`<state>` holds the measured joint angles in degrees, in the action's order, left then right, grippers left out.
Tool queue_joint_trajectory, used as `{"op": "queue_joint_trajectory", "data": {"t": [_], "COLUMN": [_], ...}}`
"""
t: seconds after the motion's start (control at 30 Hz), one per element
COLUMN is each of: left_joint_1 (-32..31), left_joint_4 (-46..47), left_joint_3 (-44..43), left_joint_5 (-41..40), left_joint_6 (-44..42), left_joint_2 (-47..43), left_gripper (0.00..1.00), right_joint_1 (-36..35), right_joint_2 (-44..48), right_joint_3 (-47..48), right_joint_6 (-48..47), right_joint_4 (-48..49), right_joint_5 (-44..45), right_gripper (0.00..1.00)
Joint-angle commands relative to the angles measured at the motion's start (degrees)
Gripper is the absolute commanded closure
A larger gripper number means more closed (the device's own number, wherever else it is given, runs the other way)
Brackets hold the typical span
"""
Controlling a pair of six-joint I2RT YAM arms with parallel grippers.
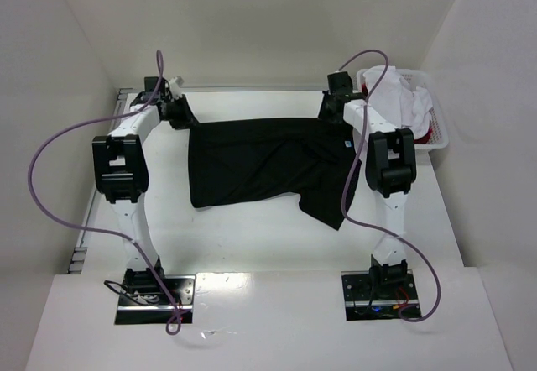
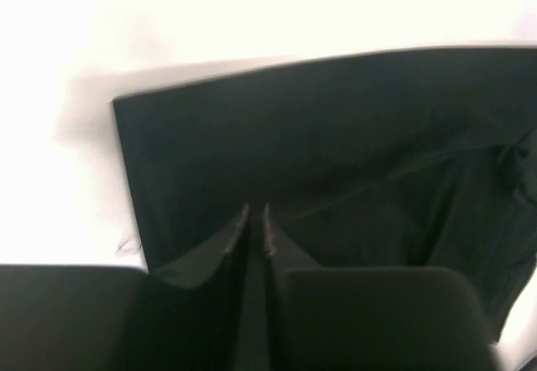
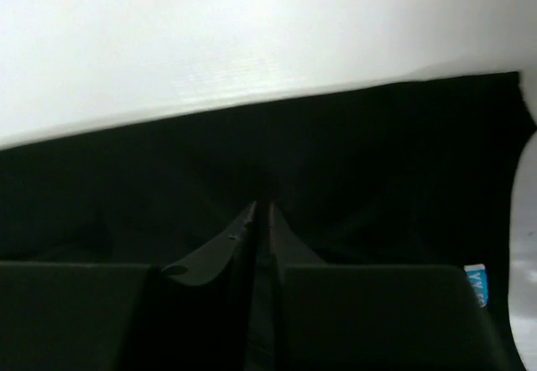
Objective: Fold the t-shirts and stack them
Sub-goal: Fold the flattened tshirt in 1/3 of the way
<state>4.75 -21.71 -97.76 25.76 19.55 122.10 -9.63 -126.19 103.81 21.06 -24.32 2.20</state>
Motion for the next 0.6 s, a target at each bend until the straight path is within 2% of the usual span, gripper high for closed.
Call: {"op": "queue_joint_trajectory", "data": {"t": [0.0,0.07,0.2,0.37,0.57], "left_joint_1": [-2.6,-3.5,-4.8,-5.8,-6.9], "left_joint_4": [-1.4,-3.4,-3.9,-5.0,-9.4], "left_joint_3": [-6.6,-8.8,-7.2,-5.4,-6.8], "left_joint_5": [0.6,-1.7,-4.7,-8.8,-20.6], "left_joint_6": [-1.4,-2.1,-1.6,-1.0,0.8], "left_joint_2": [3.5,5.8,6.4,7.4,10.0], "left_gripper": [0.89,0.96,1.0,1.0,1.0], "right_joint_1": [-0.6,-0.6,-0.6,-0.6,-0.6], "right_joint_2": [-3.0,-3.7,-3.0,-3.0,-3.0], "right_joint_3": [5.4,5.4,3.1,2.5,2.0], "right_joint_6": [-1.5,-2.1,-2.1,-2.6,-2.6], "right_joint_4": [-3.1,-4.5,-3.7,-3.7,-3.7], "right_joint_5": [2.4,3.6,5.0,5.0,5.0], "right_gripper": [0.89,0.9,0.9,0.9,0.9]}}
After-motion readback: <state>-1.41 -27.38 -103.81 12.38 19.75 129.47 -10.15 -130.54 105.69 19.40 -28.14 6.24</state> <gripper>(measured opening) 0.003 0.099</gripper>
